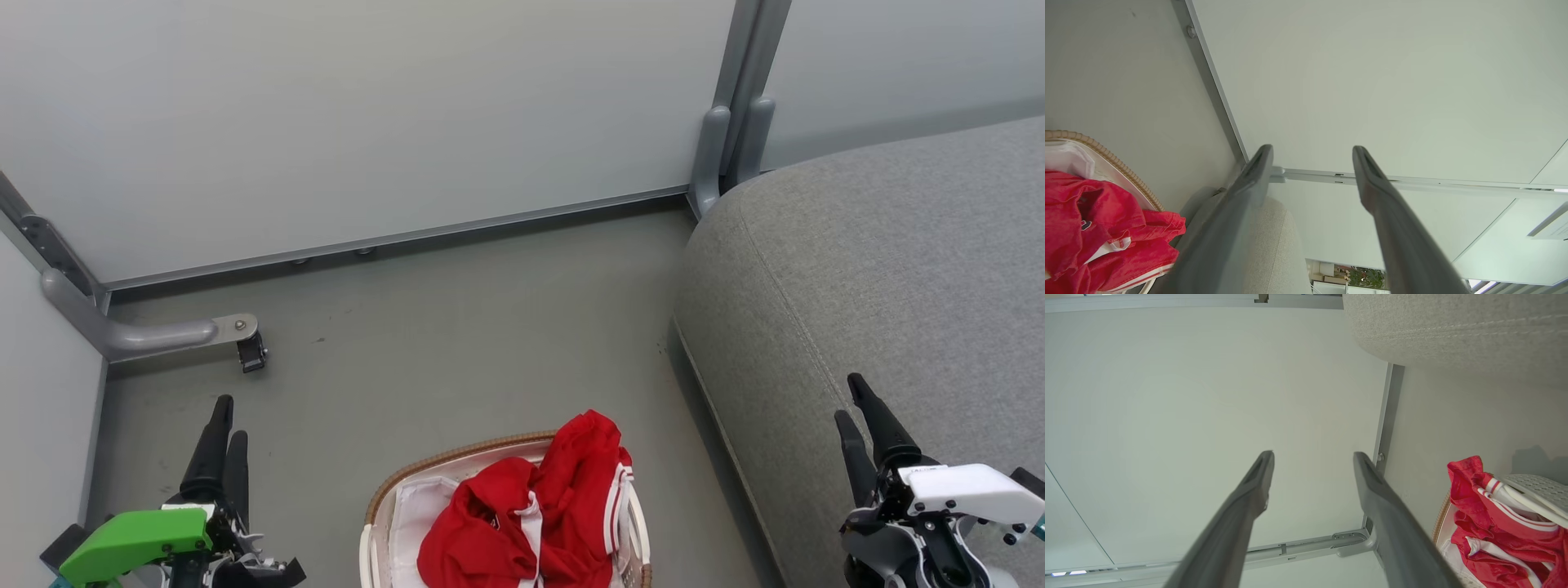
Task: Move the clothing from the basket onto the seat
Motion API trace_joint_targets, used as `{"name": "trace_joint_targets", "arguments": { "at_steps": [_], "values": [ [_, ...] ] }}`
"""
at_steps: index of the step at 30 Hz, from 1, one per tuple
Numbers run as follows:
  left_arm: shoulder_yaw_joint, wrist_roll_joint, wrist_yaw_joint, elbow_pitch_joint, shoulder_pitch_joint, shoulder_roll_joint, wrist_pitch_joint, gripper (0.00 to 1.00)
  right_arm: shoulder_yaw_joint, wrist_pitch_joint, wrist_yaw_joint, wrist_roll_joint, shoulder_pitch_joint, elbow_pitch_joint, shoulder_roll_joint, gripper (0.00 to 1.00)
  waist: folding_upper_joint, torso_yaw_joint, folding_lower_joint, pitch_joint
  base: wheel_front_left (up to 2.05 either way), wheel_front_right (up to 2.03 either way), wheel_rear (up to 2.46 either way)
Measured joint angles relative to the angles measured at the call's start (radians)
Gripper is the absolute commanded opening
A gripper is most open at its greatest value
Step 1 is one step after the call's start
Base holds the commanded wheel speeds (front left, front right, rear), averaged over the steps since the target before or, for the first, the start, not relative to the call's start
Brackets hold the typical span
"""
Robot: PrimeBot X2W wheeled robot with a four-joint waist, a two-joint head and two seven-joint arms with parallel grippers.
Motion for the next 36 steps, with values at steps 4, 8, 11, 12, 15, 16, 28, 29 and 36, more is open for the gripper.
{"name": "trace_joint_targets", "arguments": {
  "at_steps": [4,8,11,12,15,16,28,29,36],
  "values": [
    [-0.007,0.007,0.0,0.0,-0.001,0.001,-0.023,1.0,0.019,-0.021,0.0,-0.023,0.0,-0.004,-0.01,1.0,0.0,0.001,0.0,0.002,0.0,0.0,0.0],
    [-0.013,0.054,0.0,0.003,-0.001,0.004,-0.043,1.0,0.029,-0.041,0.0,-0.075,-0.004,-0.005,-0.022,1.0,0.0,0.002,0.0,0.005,0.0,0.0,0.0],
    [-0.011,0.121,0.0,0.006,-0.002,0.006,-0.059,1.0,0.035,-0.057,0.0,-0.138,-0.007,-0.008,-0.029,1.0,0.0,0.003,0.0,0.007,0.0,0.0,0.0],
    [-0.011,0.138,0.0,0.007,-0.002,0.006,-0.06,1.0,0.038,-0.061,0.0,-0.154,-0.007,-0.008,-0.03,1.0,0.0,0.003,0.0,0.008,0.0,0.0,0.0],
    [-0.008,0.202,0.0,0.011,-0.002,0.006,-0.077,1.0,0.052,-0.074,0.0,-0.211,-0.011,-0.008,-0.037,1.0,0.0,0.004,0.0,0.01,0.0,0.0,0.0],
    [-0.008,0.225,0.0,0.012,-0.003,0.006,-0.08,1.0,0.055,-0.078,0.0,-0.232,-0.013,-0.008,-0.039,1.0,0.0,0.004,0.0,0.011,0.0,0.0,0.0],
    [-0.018,0.486,0.0,0.029,-0.008,0.006,-0.13,1.0,0.105,-0.127,0.0,-0.454,-0.036,-0.003,-0.064,1.0,0.0,0.009,0.0,0.024,0.0,0.0,0.0],
    [-0.019,0.505,0.0,0.029,-0.008,0.006,-0.132,1.0,0.108,-0.129,0.0,-0.471,-0.038,-0.003,-0.066,1.0,0.0,0.01,0.0,0.024,0.0,0.0,0.0],
    [-0.038,0.635,0.0,0.04,-0.01,0.012,-0.156,1.0,0.136,-0.154,0.0,-0.6,-0.049,-0.004,-0.074,1.0,0.0,0.013,0.0,0.031,0.0,0.0,0.0]
  ]
}}
